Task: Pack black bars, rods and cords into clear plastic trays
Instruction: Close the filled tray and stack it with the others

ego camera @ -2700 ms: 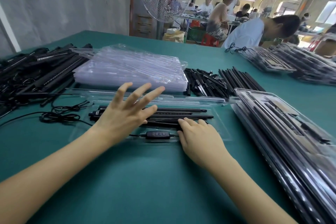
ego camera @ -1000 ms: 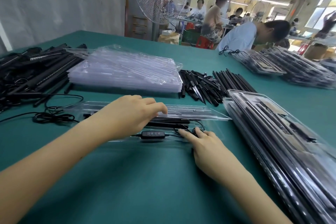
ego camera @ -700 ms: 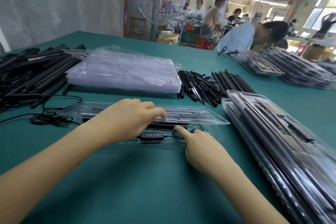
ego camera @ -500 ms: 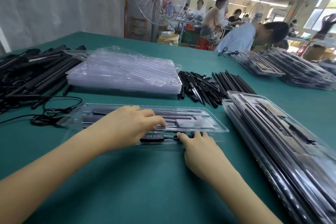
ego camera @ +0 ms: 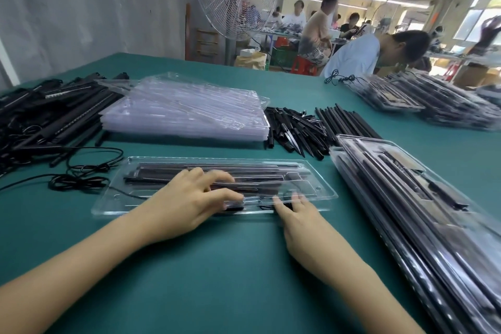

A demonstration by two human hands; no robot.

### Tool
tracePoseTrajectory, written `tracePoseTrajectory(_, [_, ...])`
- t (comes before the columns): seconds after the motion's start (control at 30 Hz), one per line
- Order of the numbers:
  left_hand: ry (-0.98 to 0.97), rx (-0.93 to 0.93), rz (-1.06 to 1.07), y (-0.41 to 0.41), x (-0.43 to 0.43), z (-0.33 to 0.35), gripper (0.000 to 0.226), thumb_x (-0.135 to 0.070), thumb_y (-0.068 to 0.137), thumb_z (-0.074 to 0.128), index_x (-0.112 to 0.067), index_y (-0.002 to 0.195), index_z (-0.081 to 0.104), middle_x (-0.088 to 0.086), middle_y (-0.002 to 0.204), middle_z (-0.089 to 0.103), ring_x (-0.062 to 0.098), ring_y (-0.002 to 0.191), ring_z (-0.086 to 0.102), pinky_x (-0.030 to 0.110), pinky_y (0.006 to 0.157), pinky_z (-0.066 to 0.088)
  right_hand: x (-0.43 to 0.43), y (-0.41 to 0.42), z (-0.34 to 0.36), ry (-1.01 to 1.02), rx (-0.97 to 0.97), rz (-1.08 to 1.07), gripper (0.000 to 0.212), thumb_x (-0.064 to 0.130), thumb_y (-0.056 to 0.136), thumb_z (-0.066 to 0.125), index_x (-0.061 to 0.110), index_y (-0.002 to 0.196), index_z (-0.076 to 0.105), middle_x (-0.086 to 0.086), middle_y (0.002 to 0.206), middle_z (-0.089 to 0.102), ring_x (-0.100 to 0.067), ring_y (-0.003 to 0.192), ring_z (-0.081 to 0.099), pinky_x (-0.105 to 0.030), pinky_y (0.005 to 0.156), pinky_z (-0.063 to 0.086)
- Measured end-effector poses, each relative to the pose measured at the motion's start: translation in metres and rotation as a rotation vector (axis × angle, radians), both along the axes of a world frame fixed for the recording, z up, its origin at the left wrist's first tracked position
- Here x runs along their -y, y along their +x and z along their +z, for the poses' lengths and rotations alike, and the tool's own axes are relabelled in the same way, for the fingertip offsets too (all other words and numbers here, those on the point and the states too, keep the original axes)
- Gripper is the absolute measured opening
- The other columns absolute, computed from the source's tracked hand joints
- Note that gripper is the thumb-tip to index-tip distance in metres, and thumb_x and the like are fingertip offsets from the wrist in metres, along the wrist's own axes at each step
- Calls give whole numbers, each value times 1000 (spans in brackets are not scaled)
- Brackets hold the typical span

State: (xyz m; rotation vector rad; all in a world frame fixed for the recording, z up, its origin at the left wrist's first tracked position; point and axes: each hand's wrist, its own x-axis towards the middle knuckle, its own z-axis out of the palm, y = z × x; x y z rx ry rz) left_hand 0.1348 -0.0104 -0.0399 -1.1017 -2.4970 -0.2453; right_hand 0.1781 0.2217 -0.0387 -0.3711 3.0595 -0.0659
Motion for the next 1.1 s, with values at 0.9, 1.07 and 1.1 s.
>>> tracePoseTrajectory(0.9, [-311,211,74,-10,9,-14,55,-72,72,-27,-70,126,-20,-27,150,-13,-1,142,1,34,110,1,-42,-31,16,-272,-99,-563,31,27,99,43,-2,98,54,-20,103,58,-33,101,52,-34,81,37])
tracePoseTrajectory(1.07, [-339,205,92,-11,9,-16,57,-71,70,-32,-68,126,-26,-28,148,-20,-3,140,-5,32,111,-3,-40,-65,18,-539,67,-671,29,29,93,57,6,85,40,-10,84,50,-23,70,48,-27,60,37])
tracePoseTrajectory(1.1, [-341,207,99,-12,12,-16,57,-70,69,-32,-67,126,-26,-29,147,-22,-3,141,-6,30,111,-4,-42,-67,19,-668,116,-693,30,27,91,60,5,84,42,-10,77,51,-21,60,46,-26,53,36])
